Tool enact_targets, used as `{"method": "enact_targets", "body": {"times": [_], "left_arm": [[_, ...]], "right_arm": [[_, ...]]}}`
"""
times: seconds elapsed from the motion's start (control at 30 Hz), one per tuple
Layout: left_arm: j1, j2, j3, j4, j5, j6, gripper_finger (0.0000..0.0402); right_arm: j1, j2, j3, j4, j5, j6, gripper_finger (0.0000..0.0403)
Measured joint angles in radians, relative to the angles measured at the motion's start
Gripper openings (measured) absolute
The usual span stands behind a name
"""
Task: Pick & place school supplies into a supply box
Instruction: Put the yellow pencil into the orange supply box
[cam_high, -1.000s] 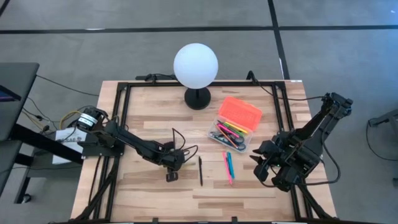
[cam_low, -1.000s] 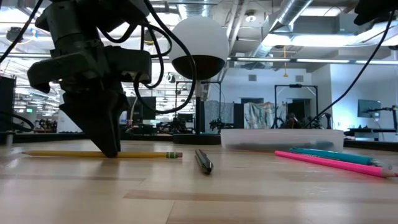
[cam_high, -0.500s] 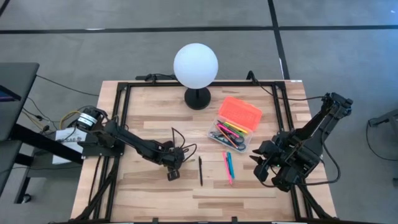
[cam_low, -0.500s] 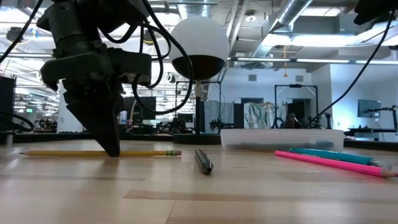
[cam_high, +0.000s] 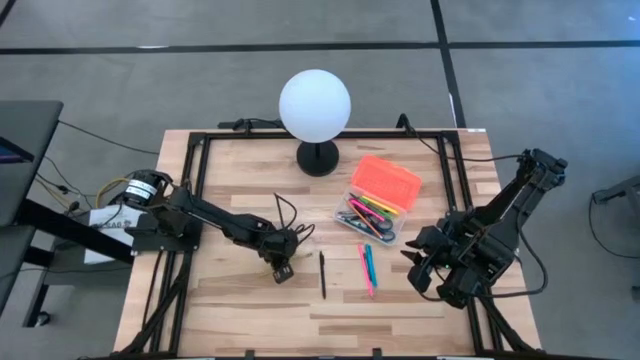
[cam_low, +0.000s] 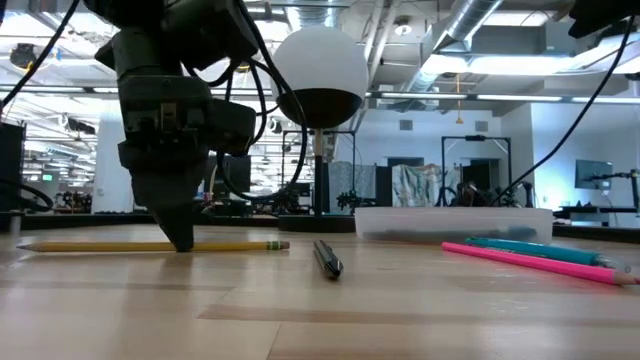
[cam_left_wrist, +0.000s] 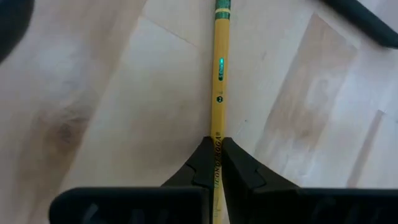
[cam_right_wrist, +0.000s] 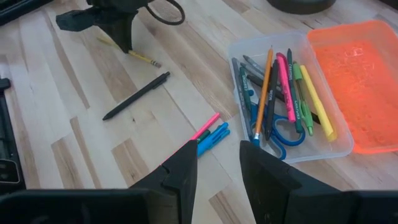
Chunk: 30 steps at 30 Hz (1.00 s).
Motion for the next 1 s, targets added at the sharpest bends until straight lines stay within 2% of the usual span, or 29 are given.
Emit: {"method": "enact_targets", "body": {"times": [0.17,0.5,1.0], "left_arm": [[0.041,0.002,-0.006,0.037,0.082,0.002,0.0],[0.087,-0.018,-0.011,0.086,0.156,0.043,0.0001],[0.089,-0.05,-0.012,0.153,0.186,0.069,0.0002]], "right_arm": [[0.002,0.0,0.0,0.011,-0.001,0.0,0.0113],[0.002,0.0,0.0,0.028,-0.003,0.0,0.0113],[0.002,0.0,0.0,0.04,-0.005,0.0,0.0113]]}}
